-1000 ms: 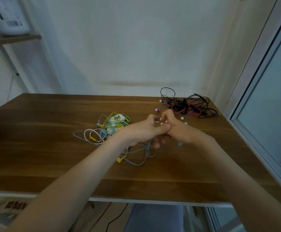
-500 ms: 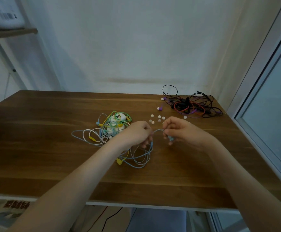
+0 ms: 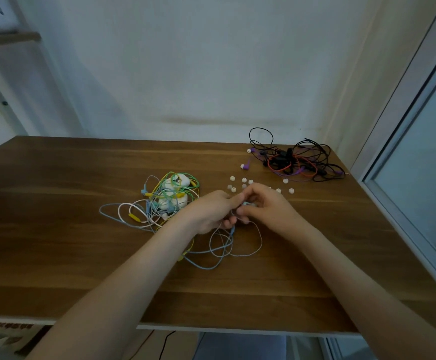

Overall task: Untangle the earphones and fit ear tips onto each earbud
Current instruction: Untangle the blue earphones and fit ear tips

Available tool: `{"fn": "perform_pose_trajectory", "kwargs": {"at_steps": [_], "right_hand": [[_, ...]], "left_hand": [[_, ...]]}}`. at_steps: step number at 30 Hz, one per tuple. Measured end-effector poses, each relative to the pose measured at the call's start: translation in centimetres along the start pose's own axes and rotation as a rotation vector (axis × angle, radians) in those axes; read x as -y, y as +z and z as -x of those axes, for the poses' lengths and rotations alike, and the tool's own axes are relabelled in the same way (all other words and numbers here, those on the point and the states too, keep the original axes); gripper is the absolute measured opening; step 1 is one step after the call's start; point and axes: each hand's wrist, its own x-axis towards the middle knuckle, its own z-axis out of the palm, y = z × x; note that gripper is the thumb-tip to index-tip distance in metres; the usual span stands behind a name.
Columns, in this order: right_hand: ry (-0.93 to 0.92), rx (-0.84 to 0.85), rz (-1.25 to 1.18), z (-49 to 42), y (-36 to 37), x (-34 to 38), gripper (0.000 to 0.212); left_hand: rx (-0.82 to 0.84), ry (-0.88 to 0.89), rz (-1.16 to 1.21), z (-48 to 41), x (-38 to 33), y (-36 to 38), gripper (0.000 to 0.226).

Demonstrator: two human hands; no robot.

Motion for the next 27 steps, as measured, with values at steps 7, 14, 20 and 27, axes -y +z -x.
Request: {"fn": "perform_pose_trajectory", "kwargs": {"at_steps": [7, 14, 20, 27], "right_hand": [[-0.089, -0.043, 0.132, -1.5, -0.6, 0.3, 0.019], [0.051, -0.284, 0.213, -3.6, -3.1, -1.9, 0.024], [0.019, -0.190, 0.643, -4.5, -1.8, -3.6, 0.020], [-0.122, -0.268, 0.765, -4.3, -1.1, -4.1, 0.011]], "left_hand": [[0.030, 0.009, 0.077, -0.4, -1.2, -1.6, 0.024], [-0.063, 0.074, 0.189, -1.4, -0.8, -2.9, 0.017], [-0.100, 0.213, 0.236, -2.9, 0.9, -2.0, 0.011], [-0.112, 0.332, 0.136, -3.4, 1.8, -1.4, 0.012]]}}
